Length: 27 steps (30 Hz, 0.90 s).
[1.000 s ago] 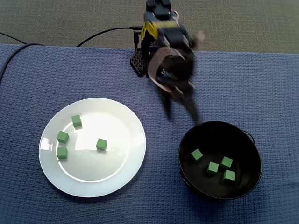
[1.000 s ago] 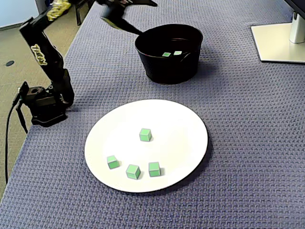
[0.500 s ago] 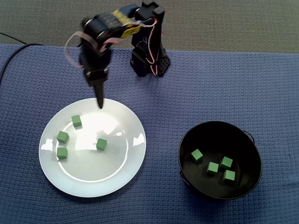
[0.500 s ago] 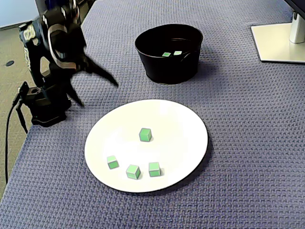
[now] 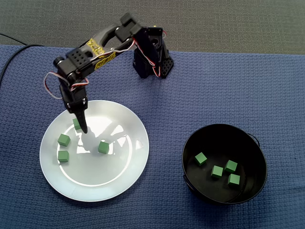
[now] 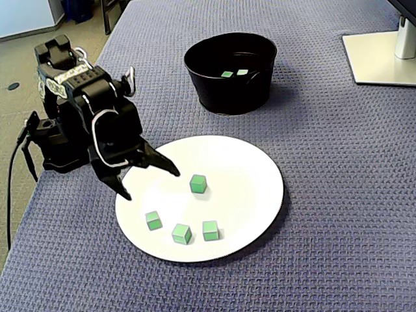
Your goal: Pick up the items on the white plate and put them in the black container.
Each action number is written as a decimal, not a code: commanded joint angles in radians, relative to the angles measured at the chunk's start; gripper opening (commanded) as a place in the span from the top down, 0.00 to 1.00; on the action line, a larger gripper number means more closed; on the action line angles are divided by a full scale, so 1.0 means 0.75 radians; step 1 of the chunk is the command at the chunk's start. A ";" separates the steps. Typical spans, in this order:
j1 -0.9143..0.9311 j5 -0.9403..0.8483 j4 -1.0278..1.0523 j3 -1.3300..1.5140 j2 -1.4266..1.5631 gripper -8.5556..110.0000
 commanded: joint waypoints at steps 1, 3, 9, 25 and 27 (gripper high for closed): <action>0.016 -0.012 0.006 -0.145 -0.076 0.59; 0.010 -0.022 0.004 -0.151 -0.106 0.60; 0.018 -0.045 -0.080 -0.123 -0.157 0.60; 0.022 -0.104 -0.225 -0.002 -0.186 0.67; 0.025 -0.115 -0.225 0.004 -0.186 0.68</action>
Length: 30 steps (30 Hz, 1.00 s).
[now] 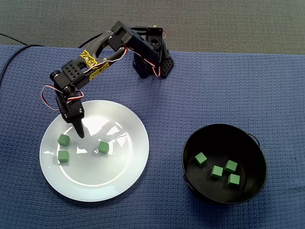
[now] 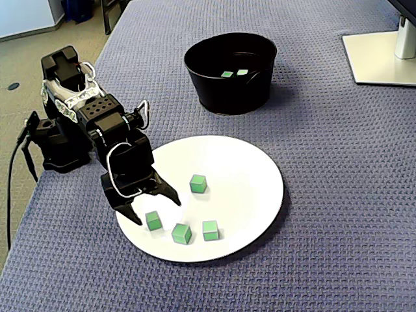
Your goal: Pick up the items on the white plate and put them in the black container.
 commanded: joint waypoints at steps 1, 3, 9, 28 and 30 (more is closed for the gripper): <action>0.012 -0.027 -0.018 0.006 0.018 0.68; 0.012 -0.031 -0.020 0.016 0.018 0.69; 0.014 -0.055 -0.072 0.080 0.037 0.76; 0.090 0.137 -0.200 -0.088 0.505 0.93; 0.121 0.256 -0.321 -0.127 0.702 0.93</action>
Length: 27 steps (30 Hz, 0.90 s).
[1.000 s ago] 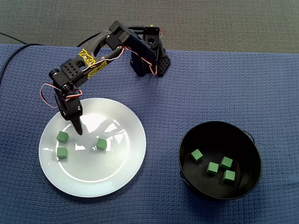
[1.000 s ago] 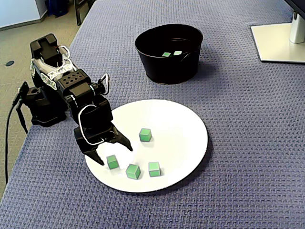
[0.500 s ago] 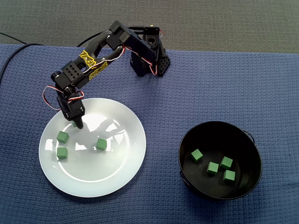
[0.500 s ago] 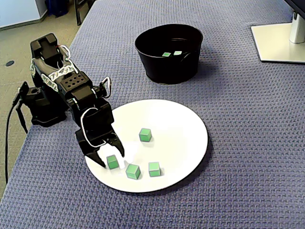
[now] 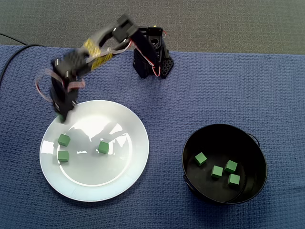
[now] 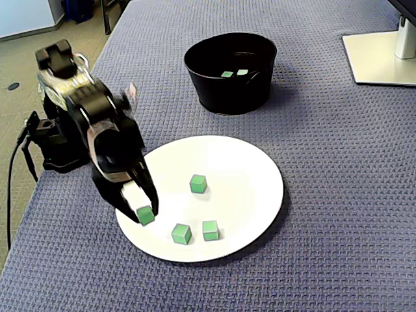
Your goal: Pick up the items on the white plate and put them in the black container.
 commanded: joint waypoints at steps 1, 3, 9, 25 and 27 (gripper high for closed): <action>0.065 0.217 -0.207 -0.143 0.487 0.93; 0.027 0.325 -0.301 -0.149 0.652 0.93; -0.425 0.344 -0.581 -0.090 1.037 0.93; -1.859 -0.121 -1.280 1.203 1.194 0.93; -1.867 -0.002 -1.242 1.307 1.162 0.93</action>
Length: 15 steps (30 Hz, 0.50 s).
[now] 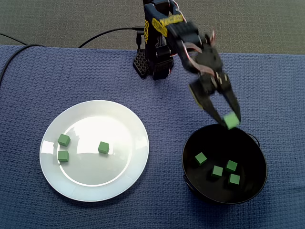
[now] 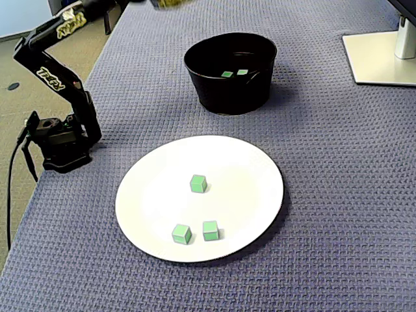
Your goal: Pick up the items on the white plate and put them in the black container.
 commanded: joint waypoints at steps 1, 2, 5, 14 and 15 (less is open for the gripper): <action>-0.053 0.153 -0.018 0.258 -0.022 0.93; -0.053 0.196 -0.047 0.307 -0.043 0.93; -0.035 0.317 -0.129 0.385 -0.137 0.93; -0.020 0.528 -0.133 0.409 -0.194 0.70; -0.014 0.548 -0.108 0.389 -0.178 0.68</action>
